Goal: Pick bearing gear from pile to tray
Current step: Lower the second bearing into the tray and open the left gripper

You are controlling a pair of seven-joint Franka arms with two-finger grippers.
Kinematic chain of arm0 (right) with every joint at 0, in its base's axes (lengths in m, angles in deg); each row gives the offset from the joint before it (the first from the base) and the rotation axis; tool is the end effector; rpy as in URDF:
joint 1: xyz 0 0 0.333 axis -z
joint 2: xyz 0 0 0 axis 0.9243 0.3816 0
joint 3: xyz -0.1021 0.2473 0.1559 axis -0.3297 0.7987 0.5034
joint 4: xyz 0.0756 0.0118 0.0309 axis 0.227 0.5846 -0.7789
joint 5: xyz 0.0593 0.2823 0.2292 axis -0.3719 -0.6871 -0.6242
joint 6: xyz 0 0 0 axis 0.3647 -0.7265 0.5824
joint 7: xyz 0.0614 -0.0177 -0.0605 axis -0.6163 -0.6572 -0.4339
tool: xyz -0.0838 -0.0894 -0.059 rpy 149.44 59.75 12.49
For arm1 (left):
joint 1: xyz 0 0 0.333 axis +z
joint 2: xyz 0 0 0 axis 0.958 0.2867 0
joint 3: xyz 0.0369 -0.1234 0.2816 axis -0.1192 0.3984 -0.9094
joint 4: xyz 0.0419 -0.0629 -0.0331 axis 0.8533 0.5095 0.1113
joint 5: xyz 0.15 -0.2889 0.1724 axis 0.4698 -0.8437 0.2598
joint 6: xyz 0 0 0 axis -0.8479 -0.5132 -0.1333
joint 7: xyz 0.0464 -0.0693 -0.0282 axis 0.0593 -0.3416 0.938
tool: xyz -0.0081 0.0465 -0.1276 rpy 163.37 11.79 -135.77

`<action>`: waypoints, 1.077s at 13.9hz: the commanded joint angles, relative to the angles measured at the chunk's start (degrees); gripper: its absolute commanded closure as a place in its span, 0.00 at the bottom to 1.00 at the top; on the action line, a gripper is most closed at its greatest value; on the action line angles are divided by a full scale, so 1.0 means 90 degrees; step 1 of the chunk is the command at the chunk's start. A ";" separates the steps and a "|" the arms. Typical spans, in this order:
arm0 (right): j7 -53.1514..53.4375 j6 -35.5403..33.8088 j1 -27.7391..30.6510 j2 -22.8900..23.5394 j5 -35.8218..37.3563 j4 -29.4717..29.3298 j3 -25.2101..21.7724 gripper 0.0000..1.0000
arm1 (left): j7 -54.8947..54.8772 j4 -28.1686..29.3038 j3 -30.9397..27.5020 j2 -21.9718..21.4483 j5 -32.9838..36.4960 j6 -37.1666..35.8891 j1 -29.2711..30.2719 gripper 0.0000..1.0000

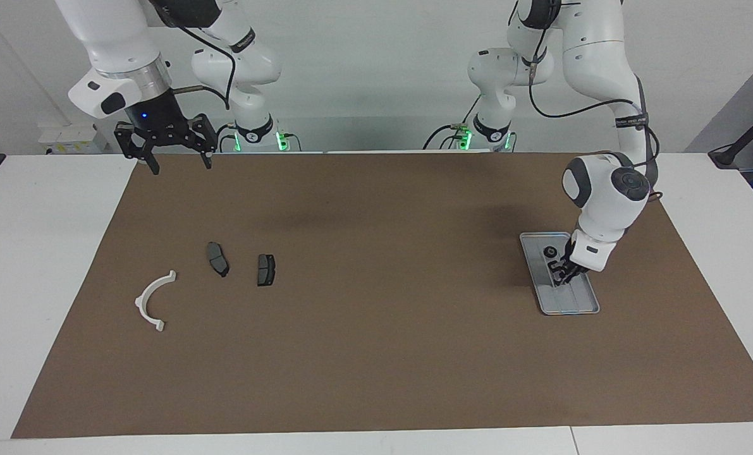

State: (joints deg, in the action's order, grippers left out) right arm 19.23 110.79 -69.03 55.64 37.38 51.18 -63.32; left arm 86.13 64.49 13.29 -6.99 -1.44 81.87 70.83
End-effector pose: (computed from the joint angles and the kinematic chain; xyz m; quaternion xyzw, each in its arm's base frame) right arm 0.5139 0.0224 0.6046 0.9976 0.0611 0.0314 0.0021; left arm 0.5895 -0.0035 0.2896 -0.9958 -0.0811 -0.0413 0.0015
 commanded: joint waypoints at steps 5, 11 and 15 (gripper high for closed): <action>0.0484 -0.0037 0.0124 -0.0019 -0.0147 -0.0029 0.0052 0.00 | 0.0140 0.0372 0.0004 -0.0069 -0.0025 0.0524 0.0015 0.89; 0.0493 -0.0047 0.0114 -0.0019 -0.0137 -0.0029 0.0052 0.00 | 0.0150 0.0345 0.0004 -0.0079 -0.0093 0.0546 0.0016 0.00; 0.0484 -0.0047 0.0114 -0.0029 -0.0137 -0.0029 0.0052 0.00 | 0.0131 -0.0425 -0.0015 -0.0526 -0.0103 -0.1109 0.0035 0.00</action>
State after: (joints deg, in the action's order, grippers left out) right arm 22.92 110.72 -68.77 55.67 37.26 50.83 -63.31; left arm 87.12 63.77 13.20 -8.15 -1.94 80.62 70.84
